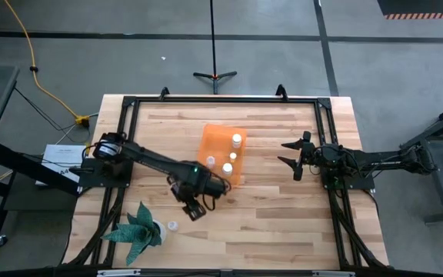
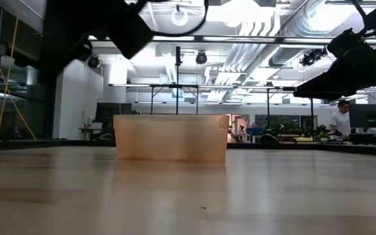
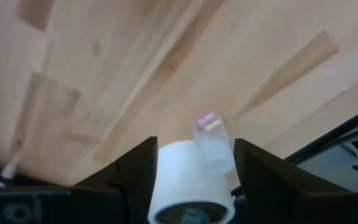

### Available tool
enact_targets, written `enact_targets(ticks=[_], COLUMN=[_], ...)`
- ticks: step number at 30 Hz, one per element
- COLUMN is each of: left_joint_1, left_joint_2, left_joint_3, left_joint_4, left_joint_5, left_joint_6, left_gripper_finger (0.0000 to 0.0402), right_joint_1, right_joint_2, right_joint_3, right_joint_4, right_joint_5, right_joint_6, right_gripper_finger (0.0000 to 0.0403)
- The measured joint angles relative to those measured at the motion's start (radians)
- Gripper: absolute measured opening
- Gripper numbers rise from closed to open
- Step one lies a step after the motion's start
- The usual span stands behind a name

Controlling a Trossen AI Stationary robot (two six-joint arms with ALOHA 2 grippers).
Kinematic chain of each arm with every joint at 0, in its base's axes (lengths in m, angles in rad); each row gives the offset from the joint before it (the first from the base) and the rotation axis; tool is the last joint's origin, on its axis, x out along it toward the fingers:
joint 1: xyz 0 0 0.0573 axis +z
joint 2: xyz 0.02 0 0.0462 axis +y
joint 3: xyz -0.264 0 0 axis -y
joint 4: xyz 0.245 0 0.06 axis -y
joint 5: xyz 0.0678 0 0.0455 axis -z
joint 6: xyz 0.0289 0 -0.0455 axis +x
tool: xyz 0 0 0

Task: Pick and place pill bottles into a basket
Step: Put the transparent pill bottle into the orange bin

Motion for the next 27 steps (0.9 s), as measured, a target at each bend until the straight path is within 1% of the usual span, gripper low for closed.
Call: enact_targets(ticks=[6,12,14,19,24,27], left_joint_1=[-0.103,-0.18,-0.194,-0.228,-0.258,-0.275], left_joint_2=[0.0,0.008,0.008,0.008,0.022,0.022], left_joint_3=[-0.002,-0.003,-0.003,-0.004,-0.004,-0.031], left_joint_4=[0.004,0.111,0.11,0.086,0.099,0.116], left_joint_5=[0.006,-0.001,-0.002,-0.093,-0.106,-0.123], left_joint_6=[-0.142,-0.178,-0.189,-0.22,-0.245,-0.25], left_gripper_finger=[0.0243,0.0243,0.0243,0.0243,0.0243,0.0243], right_joint_1=[0.0,0.0,0.0,0.0,0.0,0.0], right_joint_2=[0.0,0.0,0.0,0.0,0.0,0.0], right_joint_3=[0.0,0.0,0.0,0.0,0.0,0.0], right_joint_4=[0.001,0.003,0.008,0.028,0.029,0.028], right_joint_5=[-0.018,-0.023,-0.028,-0.068,-0.072,-0.075], right_joint_6=[-0.01,0.005,0.006,0.03,0.042,0.05], right_gripper_finger=[0.0247,0.0247,0.0247,0.0247,0.0247,0.0247])
